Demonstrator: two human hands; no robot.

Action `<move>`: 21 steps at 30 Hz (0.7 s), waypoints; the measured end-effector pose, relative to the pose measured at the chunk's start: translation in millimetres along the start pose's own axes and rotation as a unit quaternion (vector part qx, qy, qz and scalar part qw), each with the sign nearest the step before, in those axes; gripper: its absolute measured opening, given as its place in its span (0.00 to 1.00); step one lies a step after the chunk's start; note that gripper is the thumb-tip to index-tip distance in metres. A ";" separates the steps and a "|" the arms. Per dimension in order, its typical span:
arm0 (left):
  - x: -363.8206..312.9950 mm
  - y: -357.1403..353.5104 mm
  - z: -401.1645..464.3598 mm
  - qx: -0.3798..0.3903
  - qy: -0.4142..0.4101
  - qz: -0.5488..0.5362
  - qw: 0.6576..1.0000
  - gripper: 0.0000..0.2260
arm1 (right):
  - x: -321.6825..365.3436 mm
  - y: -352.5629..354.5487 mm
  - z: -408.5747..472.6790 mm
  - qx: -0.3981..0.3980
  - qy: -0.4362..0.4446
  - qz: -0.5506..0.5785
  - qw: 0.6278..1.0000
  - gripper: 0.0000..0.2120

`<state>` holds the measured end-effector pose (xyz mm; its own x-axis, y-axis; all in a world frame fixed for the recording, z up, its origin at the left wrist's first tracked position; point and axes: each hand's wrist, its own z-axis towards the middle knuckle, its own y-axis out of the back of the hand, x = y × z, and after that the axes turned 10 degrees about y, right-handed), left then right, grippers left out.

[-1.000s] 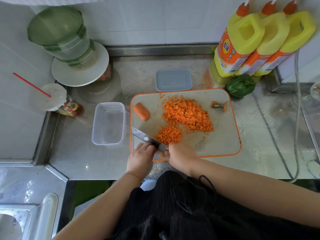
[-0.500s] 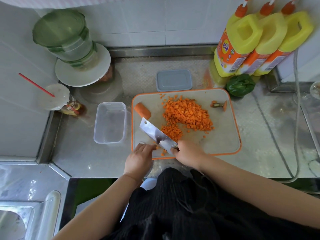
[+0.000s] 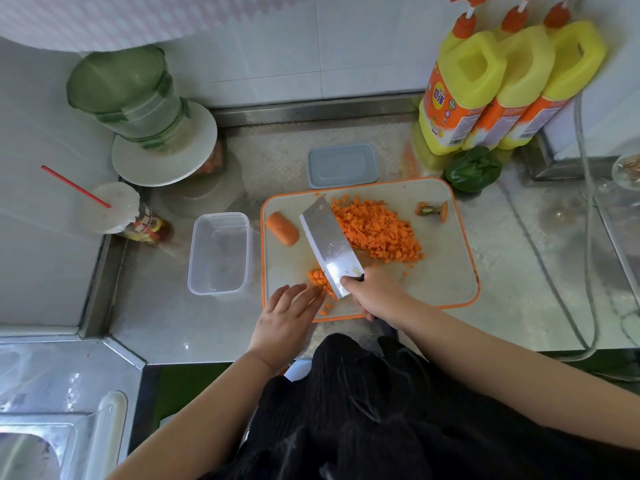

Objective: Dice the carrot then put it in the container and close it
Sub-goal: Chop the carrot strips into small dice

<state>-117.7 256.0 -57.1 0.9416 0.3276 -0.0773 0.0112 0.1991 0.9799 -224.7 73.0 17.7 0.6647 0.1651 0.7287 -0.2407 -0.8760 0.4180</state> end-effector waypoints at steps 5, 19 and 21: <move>-3.4 8.7 22.9 -0.096 0.064 -0.120 0.986 0.12 | -9.4 10.2 3.0 -0.019 0.039 -0.025 0.999 0.21; 2.4 36.0 50.7 -0.185 0.271 -0.238 0.914 0.04 | -19.6 11.4 3.5 0.199 0.106 -0.328 0.918 0.13; 4.3 36.0 50.9 -0.173 0.280 -0.240 0.913 0.04 | -21.1 17.1 7.7 0.178 0.104 -0.320 0.925 0.15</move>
<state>-96.2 217.6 -12.7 0.5355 0.5281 -0.6590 0.1792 0.6915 0.6998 -237.3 51.0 5.3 0.4307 0.7527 0.4980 0.4273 -0.6561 0.6221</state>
